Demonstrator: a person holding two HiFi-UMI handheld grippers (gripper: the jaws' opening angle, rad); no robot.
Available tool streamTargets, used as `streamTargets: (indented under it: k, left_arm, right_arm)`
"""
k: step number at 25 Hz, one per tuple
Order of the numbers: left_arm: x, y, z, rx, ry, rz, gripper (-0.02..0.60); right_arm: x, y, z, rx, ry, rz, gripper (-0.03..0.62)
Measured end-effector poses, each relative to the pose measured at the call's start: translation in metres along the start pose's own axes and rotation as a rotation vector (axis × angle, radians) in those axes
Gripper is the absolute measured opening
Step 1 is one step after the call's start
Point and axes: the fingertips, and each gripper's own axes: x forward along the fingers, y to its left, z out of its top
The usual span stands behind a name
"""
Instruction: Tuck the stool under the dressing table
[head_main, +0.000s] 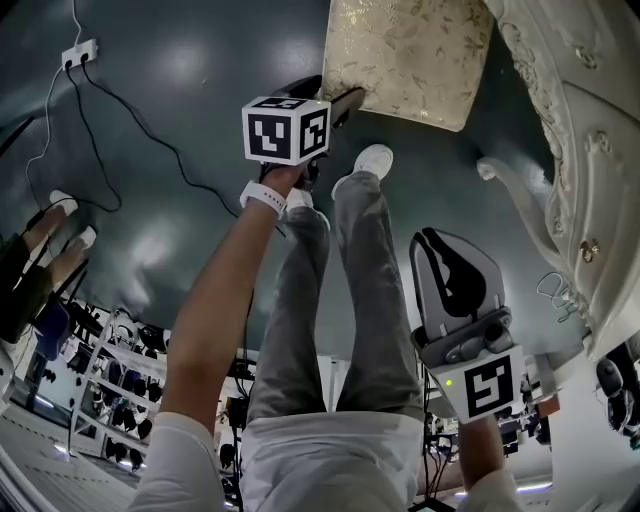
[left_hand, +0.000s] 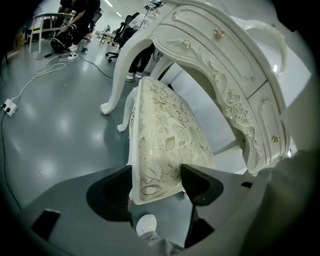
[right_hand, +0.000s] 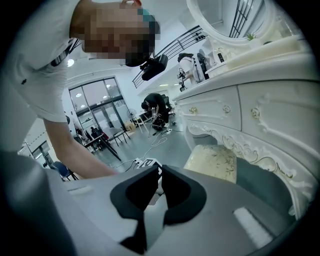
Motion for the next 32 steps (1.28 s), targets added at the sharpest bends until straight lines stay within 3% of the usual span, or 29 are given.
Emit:
streamTargets:
  k: [18, 32]
  left_arm:
    - [0.05, -0.044, 0.042, -0.002, -0.039, -0.02, 0.316]
    - [0.075, -0.078, 0.067, -0.006, -0.082, -0.051, 0.316]
  right_arm:
    - [-0.017, -0.046, 0.008, 0.01, -0.004, -0.022, 0.034]
    - [-0.019, -0.053, 0.013, 0.05, -0.017, -0.023, 0.032]
